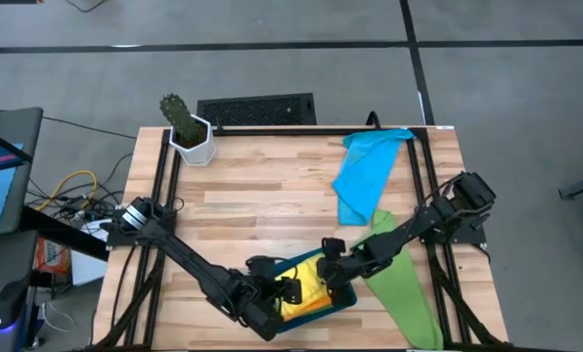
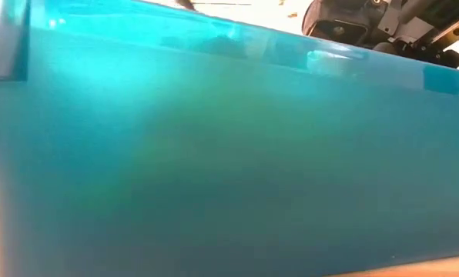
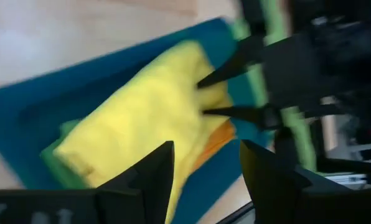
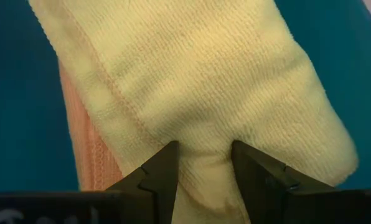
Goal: Fold microfiber towels
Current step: Put the folded yellow microfiber towel into the blue bin, then fold the blue microfiber towel
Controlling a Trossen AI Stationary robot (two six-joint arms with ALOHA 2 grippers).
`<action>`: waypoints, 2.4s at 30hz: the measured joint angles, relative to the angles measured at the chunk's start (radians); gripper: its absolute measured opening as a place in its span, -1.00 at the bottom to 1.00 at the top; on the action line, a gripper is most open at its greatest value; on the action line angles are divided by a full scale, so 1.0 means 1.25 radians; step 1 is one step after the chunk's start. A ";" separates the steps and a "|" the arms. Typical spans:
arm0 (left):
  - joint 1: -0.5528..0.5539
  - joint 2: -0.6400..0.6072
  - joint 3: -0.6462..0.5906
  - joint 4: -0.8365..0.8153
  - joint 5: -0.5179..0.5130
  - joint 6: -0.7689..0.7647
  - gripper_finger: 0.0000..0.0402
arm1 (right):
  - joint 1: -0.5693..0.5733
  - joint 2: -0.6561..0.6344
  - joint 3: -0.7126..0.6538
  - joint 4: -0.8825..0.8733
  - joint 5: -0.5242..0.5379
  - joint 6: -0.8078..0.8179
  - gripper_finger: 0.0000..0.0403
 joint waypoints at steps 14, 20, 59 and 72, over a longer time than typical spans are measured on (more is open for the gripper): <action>0.024 0.169 0.009 0.110 0.229 0.126 -0.65 | -0.001 0.010 0.000 0.000 0.002 0.008 -0.13; 0.015 0.188 0.010 0.103 0.278 0.137 -0.88 | -0.005 0.011 0.000 0.001 0.001 0.015 -0.13; 0.480 0.181 0.429 -0.205 0.278 1.142 -0.12 | -0.176 -0.570 -0.001 -0.634 0.278 0.238 -0.27; 0.722 0.336 0.428 0.006 0.502 1.319 -0.02 | -0.365 -0.758 -0.001 -0.658 0.334 0.195 -0.29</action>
